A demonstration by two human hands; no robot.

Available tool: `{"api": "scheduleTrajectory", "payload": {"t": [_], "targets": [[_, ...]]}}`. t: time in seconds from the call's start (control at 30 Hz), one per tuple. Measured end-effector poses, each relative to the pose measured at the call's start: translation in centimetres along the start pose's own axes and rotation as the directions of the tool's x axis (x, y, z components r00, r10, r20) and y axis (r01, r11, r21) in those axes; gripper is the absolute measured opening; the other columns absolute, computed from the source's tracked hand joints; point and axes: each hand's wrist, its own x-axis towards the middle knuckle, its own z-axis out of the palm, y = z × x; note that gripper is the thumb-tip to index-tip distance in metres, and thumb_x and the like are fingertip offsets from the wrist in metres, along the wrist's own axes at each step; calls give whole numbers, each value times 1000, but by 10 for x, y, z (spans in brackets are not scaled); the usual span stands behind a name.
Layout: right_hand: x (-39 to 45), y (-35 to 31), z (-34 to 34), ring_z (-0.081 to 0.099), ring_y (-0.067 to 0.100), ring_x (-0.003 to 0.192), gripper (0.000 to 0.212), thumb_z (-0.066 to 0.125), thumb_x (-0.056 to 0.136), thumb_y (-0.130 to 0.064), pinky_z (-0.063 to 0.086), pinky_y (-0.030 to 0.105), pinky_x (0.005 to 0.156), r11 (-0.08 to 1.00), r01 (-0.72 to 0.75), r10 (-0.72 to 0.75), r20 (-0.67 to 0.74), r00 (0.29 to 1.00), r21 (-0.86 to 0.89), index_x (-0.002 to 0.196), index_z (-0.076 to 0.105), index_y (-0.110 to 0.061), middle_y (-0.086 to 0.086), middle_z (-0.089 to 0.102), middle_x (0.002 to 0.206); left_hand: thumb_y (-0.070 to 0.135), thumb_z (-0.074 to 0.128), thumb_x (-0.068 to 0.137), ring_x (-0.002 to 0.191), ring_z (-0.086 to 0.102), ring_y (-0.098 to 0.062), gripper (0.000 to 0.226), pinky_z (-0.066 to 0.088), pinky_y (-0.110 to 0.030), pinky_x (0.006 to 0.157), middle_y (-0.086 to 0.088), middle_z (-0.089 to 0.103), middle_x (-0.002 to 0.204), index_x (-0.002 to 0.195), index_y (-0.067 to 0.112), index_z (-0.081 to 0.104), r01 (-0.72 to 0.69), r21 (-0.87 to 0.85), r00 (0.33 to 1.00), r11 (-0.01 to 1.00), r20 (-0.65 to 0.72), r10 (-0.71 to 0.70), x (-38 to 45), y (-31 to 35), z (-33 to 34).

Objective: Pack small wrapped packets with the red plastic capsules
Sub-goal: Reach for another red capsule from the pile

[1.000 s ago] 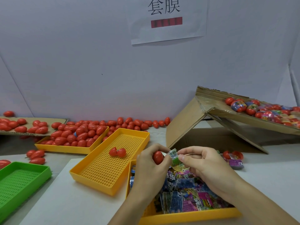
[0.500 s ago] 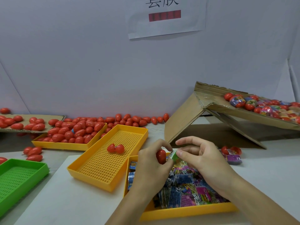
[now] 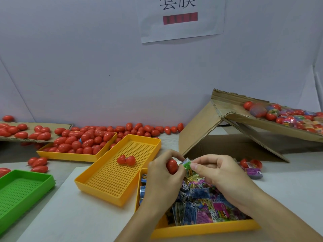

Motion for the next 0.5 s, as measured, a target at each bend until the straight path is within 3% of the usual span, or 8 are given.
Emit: {"api": "scheduleTrajectory", "payload": {"t": [0.13, 0.2, 0.27, 0.37, 0.5], "targets": [[0, 2, 1, 61, -3, 61, 7, 74, 86, -26, 48, 18, 60, 999, -19, 19, -4, 1000, -36, 87, 80, -22, -6, 72, 68, 1, 71, 85, 63, 59, 1, 16, 42, -8, 53, 9, 56, 67, 85, 17, 67, 4, 4, 1000, 1000, -1, -4, 0, -2, 0], [1, 2, 0, 67, 11, 79, 9, 74, 87, -28, 56, 30, 73, 998, -40, 40, -3, 999, -40, 90, 81, -23, 2, 75, 82, 3, 71, 85, 65, 59, 0, 16, 43, -10, 54, 8, 57, 69, 85, 19, 68, 7, 7, 1000, 1000, 6, -7, 0, -3, 1], [2, 1, 0, 61, 23, 83, 12, 72, 88, -25, 54, 40, 80, 998, -64, 64, 15, 998, 6, 92, 81, -19, 14, 72, 87, 4, 72, 85, 68, 60, -1, 16, 46, -11, 56, 6, 59, 72, 85, 20, 68, 15, 1, 1000, 1000, 17, -15, 0, -4, 1], [2, 0, -2, 52, 19, 78, 13, 71, 88, -21, 45, 34, 74, 991, -96, 92, 57, 994, 91, 90, 81, -13, 11, 62, 82, 5, 70, 86, 63, 58, -2, 17, 46, -13, 55, 3, 58, 71, 84, 22, 67, 31, -13, 998, 999, 55, -30, 0, -7, 2], [1, 2, -2, 54, 21, 82, 12, 70, 89, -19, 44, 37, 77, 988, -88, 86, 21, 996, 126, 88, 81, -14, 10, 67, 84, 16, 72, 88, 62, 59, -2, 13, 48, -16, 55, 9, 59, 72, 88, 25, 62, 78, -47, 989, 996, 131, -71, 0, -6, 2]]}}
